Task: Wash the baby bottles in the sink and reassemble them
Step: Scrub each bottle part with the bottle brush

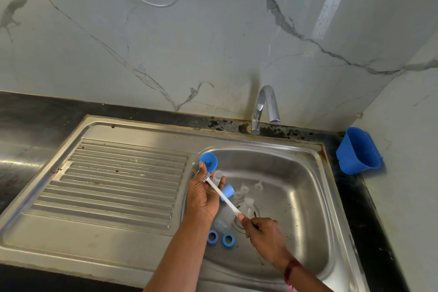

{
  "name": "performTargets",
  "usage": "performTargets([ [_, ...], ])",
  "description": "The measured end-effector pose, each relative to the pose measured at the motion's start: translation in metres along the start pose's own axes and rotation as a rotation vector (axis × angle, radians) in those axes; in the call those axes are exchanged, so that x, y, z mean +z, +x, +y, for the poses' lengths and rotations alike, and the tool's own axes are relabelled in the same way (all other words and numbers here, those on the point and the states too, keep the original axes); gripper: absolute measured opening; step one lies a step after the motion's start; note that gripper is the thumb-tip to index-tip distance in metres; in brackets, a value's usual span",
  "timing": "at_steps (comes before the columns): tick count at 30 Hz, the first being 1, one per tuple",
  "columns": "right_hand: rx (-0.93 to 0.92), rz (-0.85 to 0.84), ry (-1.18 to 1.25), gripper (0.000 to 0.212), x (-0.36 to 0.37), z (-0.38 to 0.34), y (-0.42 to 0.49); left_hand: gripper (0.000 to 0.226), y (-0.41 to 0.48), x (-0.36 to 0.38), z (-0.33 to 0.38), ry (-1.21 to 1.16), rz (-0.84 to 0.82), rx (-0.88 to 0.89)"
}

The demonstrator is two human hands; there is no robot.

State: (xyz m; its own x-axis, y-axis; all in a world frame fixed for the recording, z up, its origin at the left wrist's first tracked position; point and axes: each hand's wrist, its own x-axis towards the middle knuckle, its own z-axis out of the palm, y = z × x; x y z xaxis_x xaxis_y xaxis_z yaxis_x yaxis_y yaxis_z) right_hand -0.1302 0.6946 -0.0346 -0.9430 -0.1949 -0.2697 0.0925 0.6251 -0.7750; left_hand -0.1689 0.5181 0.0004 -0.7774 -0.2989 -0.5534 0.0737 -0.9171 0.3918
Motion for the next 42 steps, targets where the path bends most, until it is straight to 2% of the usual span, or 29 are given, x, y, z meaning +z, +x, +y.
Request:
performTargets([
  [9,-0.08,0.008,-0.019,0.067,0.009,0.004,-0.004,0.012,-0.002,-0.003,0.004,0.012,-0.008,0.015],
  [16,-0.017,-0.08,0.067,0.065,0.007,-0.002,0.003,0.011,0.0,-0.006,0.005,0.127,-0.024,0.023],
  [18,-0.014,-0.122,0.065,0.066,0.001,0.002,0.006,0.021,0.003,-0.014,0.01,0.169,-0.006,0.045],
  [20,-0.009,-0.129,0.017,0.067,-0.01,0.01,0.011,0.044,0.008,-0.02,0.018,0.211,0.009,0.083],
  [21,-0.006,-0.124,-0.028,0.067,-0.017,0.014,0.014,0.044,0.01,-0.022,0.023,0.232,0.009,0.115],
  [24,0.006,-0.075,-0.133,0.067,-0.037,0.021,0.022,0.007,0.015,-0.025,0.029,0.378,0.033,0.233],
  [27,0.005,0.036,-0.159,0.074,-0.05,0.018,0.027,0.016,0.019,-0.031,0.029,0.626,0.018,0.387],
  [29,-0.026,0.091,-0.111,0.076,-0.056,0.012,0.03,0.028,0.022,-0.04,0.028,0.872,0.017,0.489],
  [31,-0.092,0.078,-0.103,0.075,-0.064,0.005,0.031,0.041,0.022,-0.045,0.026,1.207,0.012,0.629],
  [33,-0.141,0.014,-0.195,0.068,-0.07,-0.004,0.031,0.05,0.021,-0.047,0.025,1.456,-0.002,0.77],
  [37,-0.177,0.003,-0.503,0.061,-0.077,-0.017,0.031,0.052,0.021,-0.052,0.022,1.587,0.0,0.87],
  [42,-0.258,-0.001,-0.767,0.062,-0.088,-0.022,0.029,0.052,0.019,-0.063,0.019,1.609,0.036,0.917],
])
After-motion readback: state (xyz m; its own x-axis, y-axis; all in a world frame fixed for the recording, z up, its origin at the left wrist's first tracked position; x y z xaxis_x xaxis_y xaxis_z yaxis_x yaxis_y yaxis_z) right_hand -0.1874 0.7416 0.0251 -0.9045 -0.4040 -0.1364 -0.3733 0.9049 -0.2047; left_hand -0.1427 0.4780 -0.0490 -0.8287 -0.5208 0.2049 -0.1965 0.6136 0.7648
